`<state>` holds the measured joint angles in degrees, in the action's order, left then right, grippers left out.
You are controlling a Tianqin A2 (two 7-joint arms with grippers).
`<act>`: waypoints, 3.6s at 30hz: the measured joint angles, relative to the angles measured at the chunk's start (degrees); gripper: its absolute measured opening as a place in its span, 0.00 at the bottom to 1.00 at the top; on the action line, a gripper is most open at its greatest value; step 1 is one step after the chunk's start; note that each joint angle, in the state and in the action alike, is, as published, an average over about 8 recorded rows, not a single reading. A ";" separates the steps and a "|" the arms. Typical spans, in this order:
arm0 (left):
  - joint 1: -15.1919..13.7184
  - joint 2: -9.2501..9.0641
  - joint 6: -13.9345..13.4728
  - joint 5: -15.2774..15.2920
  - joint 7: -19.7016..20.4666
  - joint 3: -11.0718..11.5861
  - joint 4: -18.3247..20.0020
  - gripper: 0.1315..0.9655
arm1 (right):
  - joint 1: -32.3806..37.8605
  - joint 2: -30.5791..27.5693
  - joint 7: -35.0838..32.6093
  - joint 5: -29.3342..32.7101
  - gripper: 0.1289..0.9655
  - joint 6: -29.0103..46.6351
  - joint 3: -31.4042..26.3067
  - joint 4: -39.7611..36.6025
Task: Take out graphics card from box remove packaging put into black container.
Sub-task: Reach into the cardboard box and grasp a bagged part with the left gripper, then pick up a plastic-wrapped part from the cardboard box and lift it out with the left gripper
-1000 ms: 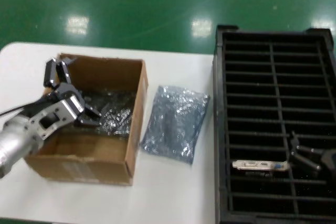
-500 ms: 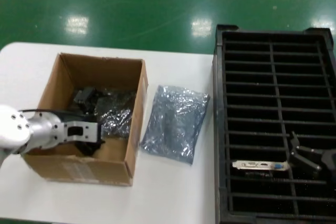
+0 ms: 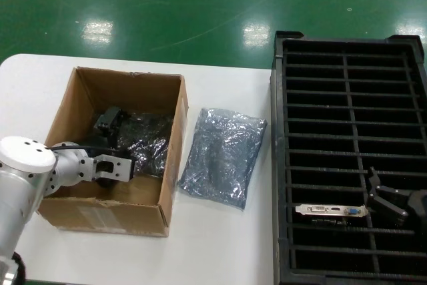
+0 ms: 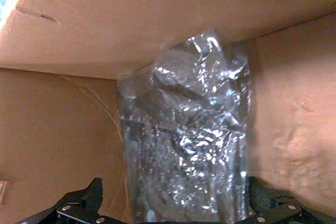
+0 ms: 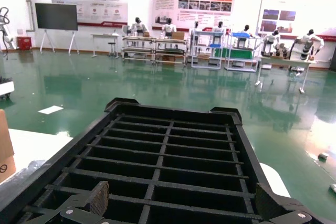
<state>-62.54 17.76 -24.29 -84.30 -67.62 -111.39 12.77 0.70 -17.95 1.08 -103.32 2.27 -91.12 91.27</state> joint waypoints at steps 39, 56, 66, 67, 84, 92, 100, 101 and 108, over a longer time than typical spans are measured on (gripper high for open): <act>3.01 0.93 0.87 -5.80 -14.69 8.57 5.36 0.28 | 0.00 0.00 0.00 0.00 1.00 0.00 0.00 0.00; 9.74 6.07 1.68 3.01 6.33 1.30 23.20 0.07 | 0.00 0.00 0.00 0.00 1.00 0.00 0.00 0.00; 11.84 8.38 2.69 6.31 14.57 -0.25 30.21 0.02 | 0.00 0.00 0.00 0.00 1.00 0.00 0.00 0.00; 12.10 8.68 2.78 6.74 15.53 -0.37 31.07 0.01 | 0.00 0.00 0.00 0.00 1.00 0.00 0.00 0.00; 22.53 16.01 2.65 18.52 34.49 3.84 55.94 0.01 | 0.00 0.00 0.00 0.00 1.00 0.00 0.00 0.00; 31.06 19.07 0.89 23.93 42.94 10.61 72.54 0.01 | 0.00 0.00 0.00 0.00 1.00 0.00 0.00 0.00; 40.11 21.27 -0.29 25.49 47.73 15.92 86.17 0.01 | 0.00 0.00 0.00 0.00 1.00 0.00 0.00 0.00; 41.15 21.43 -0.28 25.42 47.96 16.20 87.43 0.01 | 0.00 0.00 0.00 0.00 1.00 0.00 0.00 0.00; 47.30 21.91 0.53 24.27 47.87 16.00 93.97 0.01 | 0.00 0.00 0.00 0.00 1.00 0.00 0.00 0.00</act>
<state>-15.24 39.67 -23.76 -60.03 -19.75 -95.39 106.74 0.70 -17.95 1.08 -103.32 2.27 -91.12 91.27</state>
